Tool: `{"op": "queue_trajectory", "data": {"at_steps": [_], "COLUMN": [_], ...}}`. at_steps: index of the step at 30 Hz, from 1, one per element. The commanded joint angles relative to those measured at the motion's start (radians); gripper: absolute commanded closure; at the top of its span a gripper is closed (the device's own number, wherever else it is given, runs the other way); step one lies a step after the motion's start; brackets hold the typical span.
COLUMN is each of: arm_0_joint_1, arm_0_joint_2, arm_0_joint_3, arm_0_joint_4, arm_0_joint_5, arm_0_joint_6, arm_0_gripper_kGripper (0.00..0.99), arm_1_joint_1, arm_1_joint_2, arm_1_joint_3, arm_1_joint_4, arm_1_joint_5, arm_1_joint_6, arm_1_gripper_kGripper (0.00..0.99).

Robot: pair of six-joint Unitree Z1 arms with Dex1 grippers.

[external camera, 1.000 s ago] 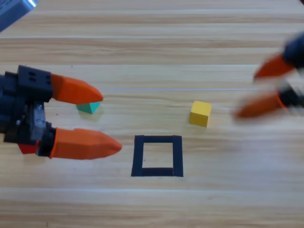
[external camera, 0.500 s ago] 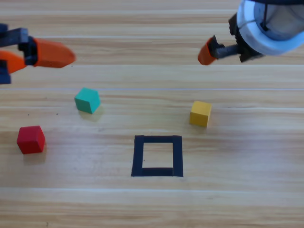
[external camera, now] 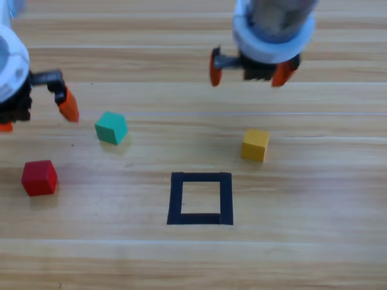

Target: Stack the blocks in the rectangular block: red at the bottom, yellow in the middle, green on top

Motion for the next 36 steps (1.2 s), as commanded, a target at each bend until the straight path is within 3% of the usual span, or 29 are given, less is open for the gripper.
{"op": "queue_trajectory", "data": {"at_steps": [1,11,23,36], "arm_0_joint_1": [0.127,0.163,0.215,0.233], "arm_0_joint_2": [0.101,0.209,0.224,0.258], "arm_0_joint_3": [0.005,0.020,0.175,0.232], "arm_0_joint_4": [0.045,0.038,-0.163,-0.265], "arm_0_joint_5": [-0.049,-0.070,-0.135,-0.109], "arm_0_joint_6": [0.005,0.022,0.095,0.106], "arm_0_gripper_kGripper": [0.011,0.014,0.014,0.016], "arm_1_joint_1": [-0.047,-0.084,-0.092,-0.115], "arm_1_joint_2": [0.234,0.262,0.288,0.323], "arm_1_joint_3": [-0.126,-0.112,-0.106,-0.074], "arm_1_joint_4": [0.107,0.107,0.107,0.107], "arm_1_joint_5": [0.026,0.054,0.066,0.080], "arm_1_joint_6": [0.065,0.138,0.201,0.247], "arm_1_gripper_kGripper": [0.014,0.014,0.000,0.024]}}
